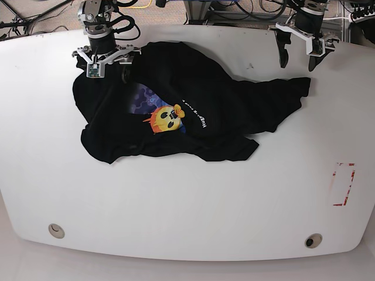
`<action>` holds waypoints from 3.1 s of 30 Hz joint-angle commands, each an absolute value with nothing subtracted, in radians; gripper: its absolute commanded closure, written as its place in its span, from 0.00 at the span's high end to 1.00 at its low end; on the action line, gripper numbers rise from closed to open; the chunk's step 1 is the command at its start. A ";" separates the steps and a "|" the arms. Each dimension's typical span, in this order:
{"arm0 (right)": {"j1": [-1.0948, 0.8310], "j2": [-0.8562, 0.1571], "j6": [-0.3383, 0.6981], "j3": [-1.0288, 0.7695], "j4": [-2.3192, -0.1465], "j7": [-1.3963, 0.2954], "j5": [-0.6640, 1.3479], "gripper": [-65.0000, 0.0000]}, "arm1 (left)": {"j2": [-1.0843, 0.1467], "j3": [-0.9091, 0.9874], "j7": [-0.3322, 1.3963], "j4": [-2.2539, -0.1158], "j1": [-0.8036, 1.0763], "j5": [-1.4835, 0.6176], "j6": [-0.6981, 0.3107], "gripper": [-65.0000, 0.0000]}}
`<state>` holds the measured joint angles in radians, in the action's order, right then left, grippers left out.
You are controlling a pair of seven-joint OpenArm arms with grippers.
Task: Fold the T-shirt properly
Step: 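Lower both grippers toward the black T-shirt's edges, then grasp the shirt edge with the right gripper and the hem with the left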
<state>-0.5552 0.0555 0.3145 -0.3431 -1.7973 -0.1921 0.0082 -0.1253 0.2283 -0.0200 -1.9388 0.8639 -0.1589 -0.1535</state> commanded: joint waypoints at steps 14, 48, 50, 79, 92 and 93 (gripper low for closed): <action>-0.449 0.067 0.317 -0.404 -1.881 -0.371 0.066 0.73 | -0.141 0.224 -0.032 -1.957 0.839 -0.157 -0.148 0.67; -0.308 0.069 0.331 -0.392 -1.833 -0.455 0.064 0.73 | -0.141 0.227 -0.040 -1.916 0.819 -0.158 -0.150 0.67; -0.303 0.066 0.329 -0.394 -1.825 -0.454 0.067 0.73 | -0.141 0.227 -0.040 -1.912 0.818 -0.159 -0.150 0.67; -0.365 0.103 0.405 -0.625 -1.832 -0.483 0.363 0.74 | -0.148 0.259 -0.047 -1.914 0.827 -0.186 -0.153 0.67; -0.300 0.105 0.471 -0.642 -1.764 -0.485 0.382 0.73 | -0.134 0.279 -0.047 -1.909 0.821 -0.190 -0.151 0.67; -0.295 0.103 0.472 -0.644 -1.760 -0.488 0.388 0.73 | -0.135 0.278 -0.048 -1.910 0.821 -0.189 -0.151 0.67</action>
<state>-0.3035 0.1127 0.4538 -0.6403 -1.7489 -0.5095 0.3573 -0.1287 0.2741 -0.0216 -1.8950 0.8139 -0.1844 -0.1539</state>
